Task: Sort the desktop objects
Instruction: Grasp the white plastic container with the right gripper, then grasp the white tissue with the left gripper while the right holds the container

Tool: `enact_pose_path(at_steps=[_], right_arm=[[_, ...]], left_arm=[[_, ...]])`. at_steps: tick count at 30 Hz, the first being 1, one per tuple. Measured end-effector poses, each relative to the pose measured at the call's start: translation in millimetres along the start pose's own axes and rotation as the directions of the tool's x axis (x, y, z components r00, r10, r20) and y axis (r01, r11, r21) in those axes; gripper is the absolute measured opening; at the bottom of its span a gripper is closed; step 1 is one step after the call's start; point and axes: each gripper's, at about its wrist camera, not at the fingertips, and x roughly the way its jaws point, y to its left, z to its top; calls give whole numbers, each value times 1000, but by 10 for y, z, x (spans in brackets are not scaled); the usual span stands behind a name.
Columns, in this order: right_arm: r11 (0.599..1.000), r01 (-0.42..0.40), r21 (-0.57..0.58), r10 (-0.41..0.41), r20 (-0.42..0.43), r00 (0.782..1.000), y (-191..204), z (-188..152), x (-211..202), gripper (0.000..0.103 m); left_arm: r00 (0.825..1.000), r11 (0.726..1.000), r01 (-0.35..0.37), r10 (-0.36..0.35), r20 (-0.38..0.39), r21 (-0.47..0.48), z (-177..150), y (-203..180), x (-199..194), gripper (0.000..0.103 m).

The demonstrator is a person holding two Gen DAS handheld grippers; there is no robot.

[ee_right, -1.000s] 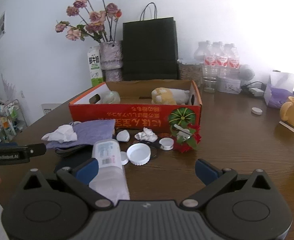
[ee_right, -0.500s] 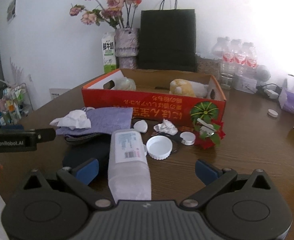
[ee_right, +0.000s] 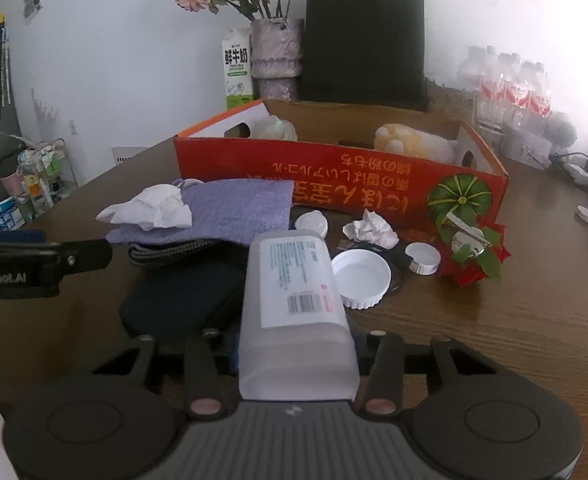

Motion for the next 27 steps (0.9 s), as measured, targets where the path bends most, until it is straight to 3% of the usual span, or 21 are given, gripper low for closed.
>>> enact_pose_path(at_steps=[10, 14, 24, 27], right_arm=[[1000, 13, 27, -15, 97, 995, -152, 129, -138, 42], [999, 16, 34, -20, 119, 993, -214, 196, -154, 42], [999, 19, 48, -25, 129, 991, -346, 273, -144, 42], [999, 14, 49, -20, 124, 992, -358, 271, -133, 42]], left_arm=[[998, 999, 26, -28, 61, 32, 255, -141, 38, 103], [998, 997, 34, -37, 48, 72, 369, -256, 163, 102], [998, 989, 64, -61, -27, 130, 416, -471, 434, 59], [997, 989, 73, -67, -47, 129, 407, -473, 454, 54]])
